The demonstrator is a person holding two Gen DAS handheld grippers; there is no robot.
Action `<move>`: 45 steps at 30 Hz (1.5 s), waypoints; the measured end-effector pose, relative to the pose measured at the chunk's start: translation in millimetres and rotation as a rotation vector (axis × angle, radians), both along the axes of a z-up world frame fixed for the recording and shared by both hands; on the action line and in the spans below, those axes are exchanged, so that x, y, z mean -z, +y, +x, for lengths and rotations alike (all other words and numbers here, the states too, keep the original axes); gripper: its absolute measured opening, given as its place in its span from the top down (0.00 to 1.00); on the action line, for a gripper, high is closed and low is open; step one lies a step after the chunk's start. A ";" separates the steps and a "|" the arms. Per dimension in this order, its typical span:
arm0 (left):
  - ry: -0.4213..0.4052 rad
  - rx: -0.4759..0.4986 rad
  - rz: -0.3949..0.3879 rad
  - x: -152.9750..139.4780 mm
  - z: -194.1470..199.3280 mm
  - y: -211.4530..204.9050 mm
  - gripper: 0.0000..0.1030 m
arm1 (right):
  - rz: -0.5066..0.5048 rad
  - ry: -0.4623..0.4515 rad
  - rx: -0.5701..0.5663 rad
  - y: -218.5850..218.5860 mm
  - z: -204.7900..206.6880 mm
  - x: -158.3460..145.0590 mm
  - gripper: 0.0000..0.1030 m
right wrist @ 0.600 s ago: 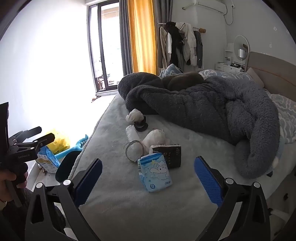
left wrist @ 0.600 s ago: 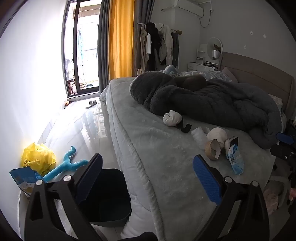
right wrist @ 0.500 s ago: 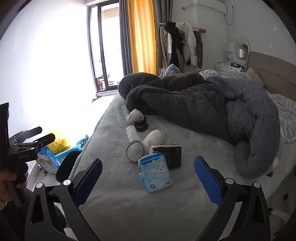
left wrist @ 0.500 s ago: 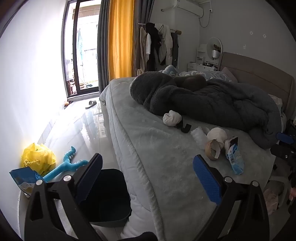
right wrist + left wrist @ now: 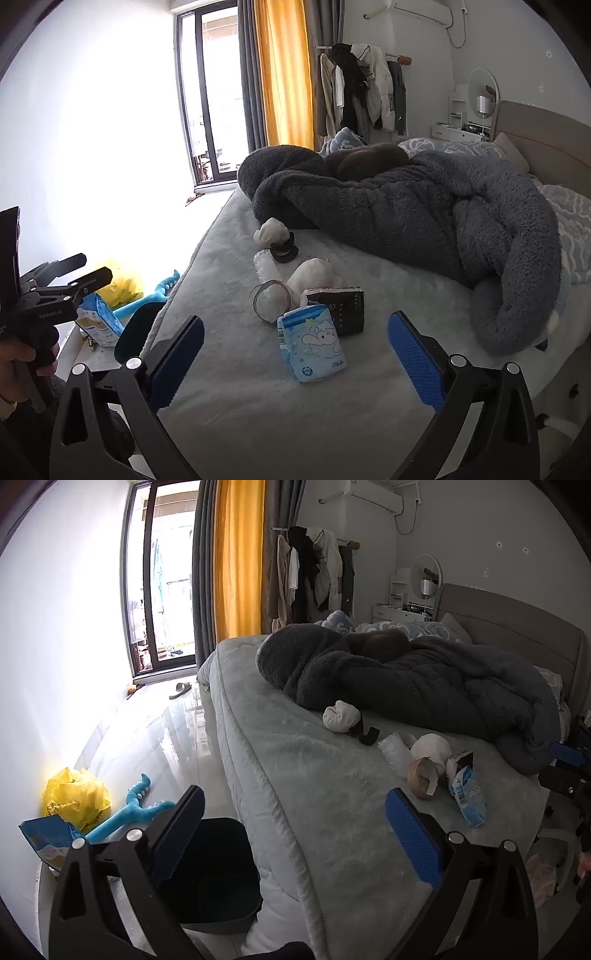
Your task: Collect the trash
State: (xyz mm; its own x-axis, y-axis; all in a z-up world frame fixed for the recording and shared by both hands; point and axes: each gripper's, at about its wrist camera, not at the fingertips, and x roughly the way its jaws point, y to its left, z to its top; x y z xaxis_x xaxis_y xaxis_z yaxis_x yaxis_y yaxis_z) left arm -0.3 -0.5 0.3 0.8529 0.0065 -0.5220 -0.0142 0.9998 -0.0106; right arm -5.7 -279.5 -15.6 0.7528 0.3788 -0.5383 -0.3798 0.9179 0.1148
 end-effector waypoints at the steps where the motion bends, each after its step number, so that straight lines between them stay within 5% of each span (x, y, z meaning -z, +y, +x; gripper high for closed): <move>1: -0.001 0.000 0.000 0.0 -0.1 -0.1 0.03 | -0.001 0.000 0.001 0.2 0.1 0.1 0.02; 45: 0.002 0.001 -0.003 0.9 -1.9 -12.6 0.03 | 0.022 -0.015 -0.001 0.4 -1.1 -4.1 0.02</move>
State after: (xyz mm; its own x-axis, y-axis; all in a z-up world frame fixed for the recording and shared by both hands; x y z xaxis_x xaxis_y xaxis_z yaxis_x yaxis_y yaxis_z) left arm -2.2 -13.1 -0.6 0.8517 0.0036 -0.5240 -0.0129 0.9998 -0.0140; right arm -6.8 -279.1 -11.5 0.7606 0.3912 -0.5182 -0.3825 0.9149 0.1293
